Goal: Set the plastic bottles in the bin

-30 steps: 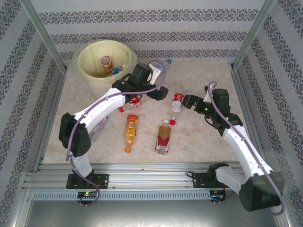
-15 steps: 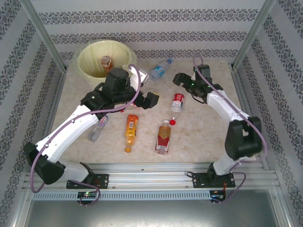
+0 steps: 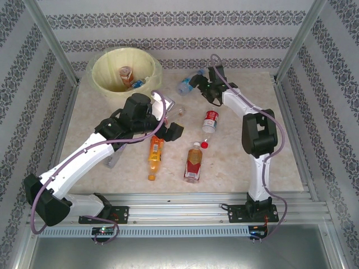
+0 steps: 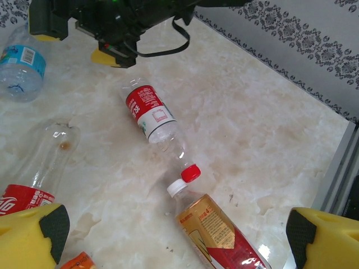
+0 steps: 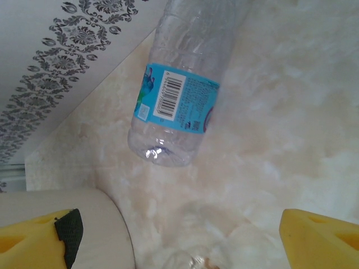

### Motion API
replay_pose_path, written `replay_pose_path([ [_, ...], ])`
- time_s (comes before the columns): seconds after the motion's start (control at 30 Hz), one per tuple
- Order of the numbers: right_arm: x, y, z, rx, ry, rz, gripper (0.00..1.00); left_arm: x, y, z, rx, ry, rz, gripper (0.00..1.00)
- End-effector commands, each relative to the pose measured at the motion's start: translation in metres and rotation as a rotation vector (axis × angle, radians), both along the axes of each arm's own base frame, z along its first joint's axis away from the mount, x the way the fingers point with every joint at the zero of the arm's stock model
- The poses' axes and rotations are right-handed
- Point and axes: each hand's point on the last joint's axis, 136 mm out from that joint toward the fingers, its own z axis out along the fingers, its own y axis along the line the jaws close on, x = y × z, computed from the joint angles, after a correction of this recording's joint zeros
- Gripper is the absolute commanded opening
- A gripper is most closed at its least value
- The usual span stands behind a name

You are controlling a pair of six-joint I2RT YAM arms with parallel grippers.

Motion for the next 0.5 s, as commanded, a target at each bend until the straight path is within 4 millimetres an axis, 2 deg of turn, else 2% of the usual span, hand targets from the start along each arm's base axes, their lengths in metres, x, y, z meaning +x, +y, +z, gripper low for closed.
replay_pose_path([
  [0.0,0.011,0.006,-0.006,0.027,0.040,-0.060,0.90,-0.002,0.001,0.024,-0.034,-0.091,-0.001,1.00],
  [0.23,0.032,0.030,-0.018,0.045,0.061,-0.036,0.92,-0.003,0.002,0.025,-0.032,-0.093,-0.003,1.00],
  [0.47,0.044,0.043,-0.038,0.043,0.094,-0.035,0.92,-0.004,0.003,0.026,-0.033,-0.096,-0.003,1.00],
])
